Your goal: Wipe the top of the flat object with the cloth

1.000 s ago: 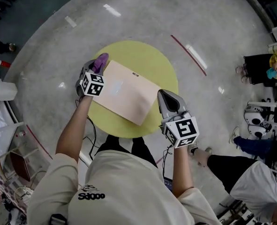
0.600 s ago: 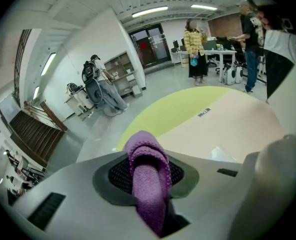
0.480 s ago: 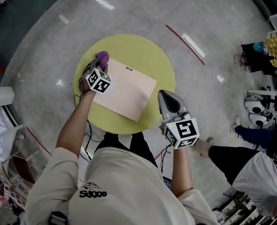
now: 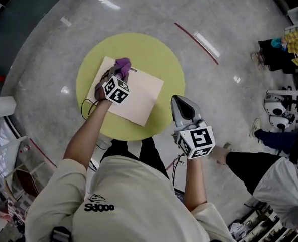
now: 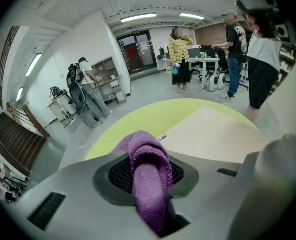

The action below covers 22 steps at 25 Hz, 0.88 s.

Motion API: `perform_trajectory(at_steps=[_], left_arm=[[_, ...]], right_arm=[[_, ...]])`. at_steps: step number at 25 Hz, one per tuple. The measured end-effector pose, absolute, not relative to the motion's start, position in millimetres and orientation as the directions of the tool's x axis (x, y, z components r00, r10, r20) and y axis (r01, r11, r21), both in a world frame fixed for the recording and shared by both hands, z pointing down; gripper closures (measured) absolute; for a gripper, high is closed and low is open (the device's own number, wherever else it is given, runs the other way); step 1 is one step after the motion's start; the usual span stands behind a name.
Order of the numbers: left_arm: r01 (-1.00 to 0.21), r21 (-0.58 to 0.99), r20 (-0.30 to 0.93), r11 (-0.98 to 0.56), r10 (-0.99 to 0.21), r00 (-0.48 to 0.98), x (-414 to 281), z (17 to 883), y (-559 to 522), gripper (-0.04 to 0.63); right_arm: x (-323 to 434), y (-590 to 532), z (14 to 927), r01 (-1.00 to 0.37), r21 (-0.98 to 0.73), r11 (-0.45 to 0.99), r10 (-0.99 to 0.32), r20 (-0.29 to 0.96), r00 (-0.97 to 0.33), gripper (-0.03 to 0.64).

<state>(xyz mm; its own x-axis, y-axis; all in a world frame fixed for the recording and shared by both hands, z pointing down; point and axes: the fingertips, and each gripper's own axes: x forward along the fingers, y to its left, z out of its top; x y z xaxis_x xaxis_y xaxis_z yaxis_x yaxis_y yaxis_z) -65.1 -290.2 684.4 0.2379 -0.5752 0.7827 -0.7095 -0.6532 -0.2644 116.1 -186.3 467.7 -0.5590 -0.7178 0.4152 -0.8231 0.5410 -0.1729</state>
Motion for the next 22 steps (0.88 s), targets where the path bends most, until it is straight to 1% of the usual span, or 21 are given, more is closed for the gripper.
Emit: perform_trajectory(at_steps=[8, 15, 19, 22], left_arm=[[-0.636, -0.176, 0.778, -0.751, -0.502, 0.378, 21.8, 679.1, -262.6, 0.495], [-0.514, -0.137, 0.769, -0.846, -0.418, 0.483, 92.4, 677.3, -236.1, 0.495], [-0.413, -0.152, 0.766, -0.898, -0.371, 0.525, 114.5, 676.8, -214.7, 0.495], [-0.354, -0.21, 0.773, -0.911, -0.376, 0.511, 113.7, 678.5, -205.1, 0.495]], right_arm=[[141.2, -169.7, 462.1, -0.849, -0.166, 0.502, -0.749, 0.407, -0.522, 0.607], [163.8, -160.1, 459.1, -0.871, -0.163, 0.463, -0.774, 0.404, -0.487, 0.607], [167.1, -153.8, 460.0, -0.877, -0.168, 0.449, -0.779, 0.407, -0.477, 0.607], [164.9, -153.0, 460.2, -0.875, -0.171, 0.453, -0.778, 0.405, -0.481, 0.607]])
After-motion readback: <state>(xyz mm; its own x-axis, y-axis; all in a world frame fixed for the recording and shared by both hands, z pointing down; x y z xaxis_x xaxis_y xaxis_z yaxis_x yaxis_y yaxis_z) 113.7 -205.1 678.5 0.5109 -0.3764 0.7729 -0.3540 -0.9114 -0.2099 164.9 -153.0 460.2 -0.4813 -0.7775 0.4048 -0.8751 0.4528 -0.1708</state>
